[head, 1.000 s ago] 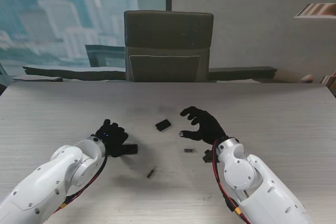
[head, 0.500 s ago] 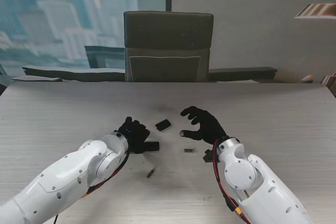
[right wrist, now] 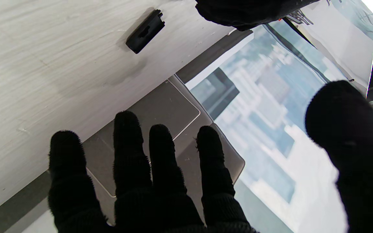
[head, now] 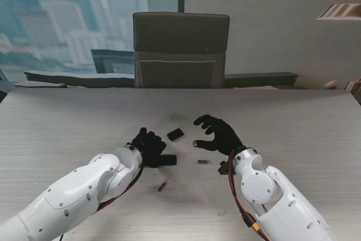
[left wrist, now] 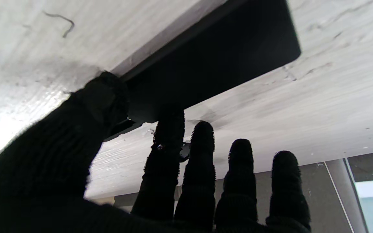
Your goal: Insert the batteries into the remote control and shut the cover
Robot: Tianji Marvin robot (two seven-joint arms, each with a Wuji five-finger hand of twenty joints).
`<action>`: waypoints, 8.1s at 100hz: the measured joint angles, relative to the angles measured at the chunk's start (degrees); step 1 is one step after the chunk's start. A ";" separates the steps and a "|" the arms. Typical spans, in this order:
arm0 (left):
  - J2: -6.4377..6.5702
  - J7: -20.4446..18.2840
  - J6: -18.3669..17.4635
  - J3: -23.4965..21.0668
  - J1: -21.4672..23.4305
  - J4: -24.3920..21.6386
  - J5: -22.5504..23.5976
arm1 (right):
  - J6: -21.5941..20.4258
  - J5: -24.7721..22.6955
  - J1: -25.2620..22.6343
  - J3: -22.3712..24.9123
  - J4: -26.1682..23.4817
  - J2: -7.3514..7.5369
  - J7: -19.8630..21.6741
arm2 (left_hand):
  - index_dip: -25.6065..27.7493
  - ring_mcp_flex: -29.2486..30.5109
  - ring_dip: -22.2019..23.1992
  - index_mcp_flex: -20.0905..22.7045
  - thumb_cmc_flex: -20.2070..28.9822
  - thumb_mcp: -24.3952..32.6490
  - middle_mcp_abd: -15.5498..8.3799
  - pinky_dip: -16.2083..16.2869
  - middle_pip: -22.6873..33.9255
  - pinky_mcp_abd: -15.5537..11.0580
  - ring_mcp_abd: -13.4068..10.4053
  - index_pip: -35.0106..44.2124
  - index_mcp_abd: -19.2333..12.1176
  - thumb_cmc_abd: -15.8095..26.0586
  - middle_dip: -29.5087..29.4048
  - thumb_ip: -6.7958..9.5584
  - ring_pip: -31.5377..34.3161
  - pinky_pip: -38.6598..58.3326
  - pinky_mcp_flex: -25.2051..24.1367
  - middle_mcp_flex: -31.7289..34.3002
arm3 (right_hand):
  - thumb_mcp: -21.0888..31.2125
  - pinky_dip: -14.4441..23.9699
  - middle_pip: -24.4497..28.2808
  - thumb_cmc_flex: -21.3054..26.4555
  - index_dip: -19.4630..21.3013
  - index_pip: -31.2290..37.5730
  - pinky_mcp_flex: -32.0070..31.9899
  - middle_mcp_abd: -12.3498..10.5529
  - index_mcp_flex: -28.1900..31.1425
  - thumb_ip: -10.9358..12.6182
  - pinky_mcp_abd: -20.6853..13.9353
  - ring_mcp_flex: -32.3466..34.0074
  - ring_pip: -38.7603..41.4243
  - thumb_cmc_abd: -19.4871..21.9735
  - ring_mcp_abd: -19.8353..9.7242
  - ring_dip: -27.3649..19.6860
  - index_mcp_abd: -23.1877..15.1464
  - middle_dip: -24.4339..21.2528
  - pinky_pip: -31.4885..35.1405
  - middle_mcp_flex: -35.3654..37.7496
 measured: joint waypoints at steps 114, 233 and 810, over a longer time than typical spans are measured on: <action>1.42 -5.10 -4.57 -13.81 11.86 -7.47 13.76 | 1.29 0.44 -0.17 0.01 -0.11 -0.17 -0.49 | -1.86 -2.36 0.08 -12.27 -3.75 -0.56 -0.32 0.00 -2.57 0.00 0.41 -25.91 2.08 11.71 -0.58 2.61 -1.25 0.00 -0.26 -10.60 | -1.11 0.00 0.00 0.71 0.00 -0.09 0.02 0.05 0.52 0.13 0.04 0.00 0.00 2.71 0.65 0.00 0.26 0.00 0.00 0.10; 0.88 5.88 -2.24 -17.17 17.37 -6.16 12.10 | 14.35 -34.01 3.52 -11.52 -0.03 4.65 2.17 | 0.43 -1.53 0.11 -9.08 -3.72 0.24 0.33 0.00 -2.38 0.00 0.78 -21.06 3.15 12.05 -0.59 3.16 -0.87 0.00 -0.27 -7.68 | 8.67 -5.32 17.21 14.40 2.75 2.26 5.21 -0.06 22.31 1.37 -2.81 10.07 29.11 -5.90 0.59 10.72 1.94 6.09 37.64 13.53; 0.96 7.45 -2.25 -17.24 18.85 -7.01 13.12 | 18.80 -17.34 22.05 -33.72 14.60 -2.75 -4.08 | 0.34 -1.52 0.12 -8.94 3.28 -0.56 0.29 -0.01 -2.93 0.00 0.86 -16.15 2.82 11.93 -0.60 1.77 -0.86 0.00 -0.06 -5.66 | 10.09 -6.67 24.31 24.42 -9.29 17.75 4.08 -1.56 23.76 -5.65 -3.52 10.83 35.37 -9.26 -0.27 13.51 -7.23 8.16 39.83 15.49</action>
